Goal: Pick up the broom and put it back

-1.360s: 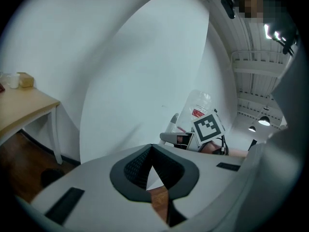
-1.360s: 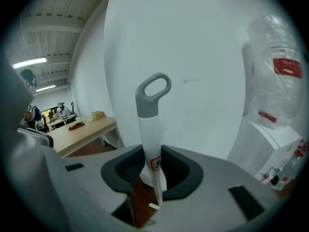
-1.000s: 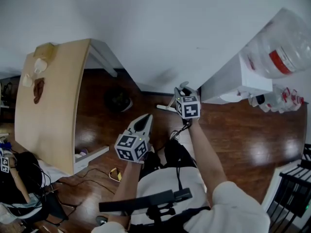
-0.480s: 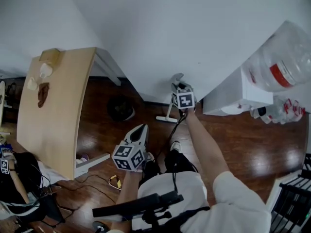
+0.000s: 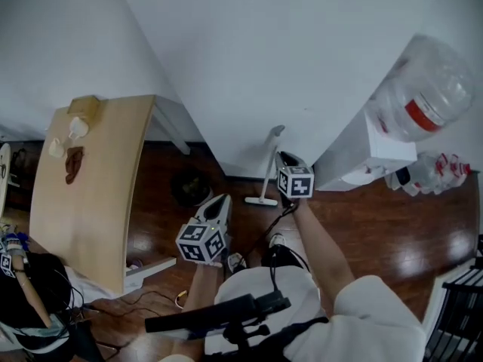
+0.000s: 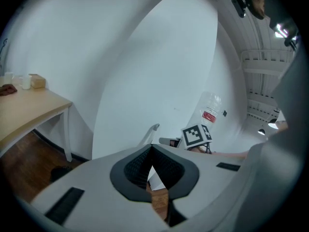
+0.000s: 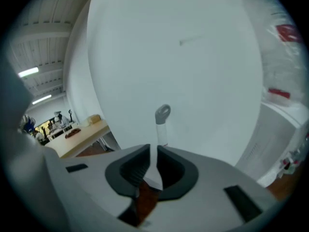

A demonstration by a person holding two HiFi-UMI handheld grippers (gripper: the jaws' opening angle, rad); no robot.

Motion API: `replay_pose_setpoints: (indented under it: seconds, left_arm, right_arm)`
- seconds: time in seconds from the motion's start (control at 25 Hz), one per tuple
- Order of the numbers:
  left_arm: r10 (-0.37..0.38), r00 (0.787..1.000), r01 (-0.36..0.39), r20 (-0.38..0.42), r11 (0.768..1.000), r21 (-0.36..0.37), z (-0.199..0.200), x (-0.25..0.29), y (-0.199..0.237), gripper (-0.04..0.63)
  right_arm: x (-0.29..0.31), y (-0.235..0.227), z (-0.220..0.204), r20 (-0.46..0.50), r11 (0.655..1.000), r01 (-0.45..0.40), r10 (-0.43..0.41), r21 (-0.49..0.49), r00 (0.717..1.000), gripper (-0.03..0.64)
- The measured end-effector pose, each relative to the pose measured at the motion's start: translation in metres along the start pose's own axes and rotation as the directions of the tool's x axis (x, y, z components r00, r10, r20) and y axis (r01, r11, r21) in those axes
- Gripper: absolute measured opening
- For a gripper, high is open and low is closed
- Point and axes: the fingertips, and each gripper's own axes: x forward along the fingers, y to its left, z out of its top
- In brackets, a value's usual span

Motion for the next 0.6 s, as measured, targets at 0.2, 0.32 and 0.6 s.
replay_pose_setpoints:
  seconds: [0.2,0.32,0.6]
  left_arm:
    - [-0.058,0.998,0.057,0.018,0.997,0.058,0.013,-0.015,-0.007,-0.011]
    - [-0.107,0.994,0.106,0.007,0.991,0.081,0.011,-0.026,-0.014,-0.011]
    - [-0.189,0.981,0.192,-0.035,0.978,0.085,-0.001,-0.042,-0.022,-0.011]
  right_arm:
    - [-0.079,0.026,-0.005,0.094,0.992,-0.004,-0.008,0.129,0.996,0.012]
    - [-0.12,0.045,-0.01,0.113,0.983,-0.012,-0.009,0.184,0.994,0.012]
    - [-0.194,0.081,-0.032,0.123,0.982,0.016,-0.04,0.189,0.992,0.012]
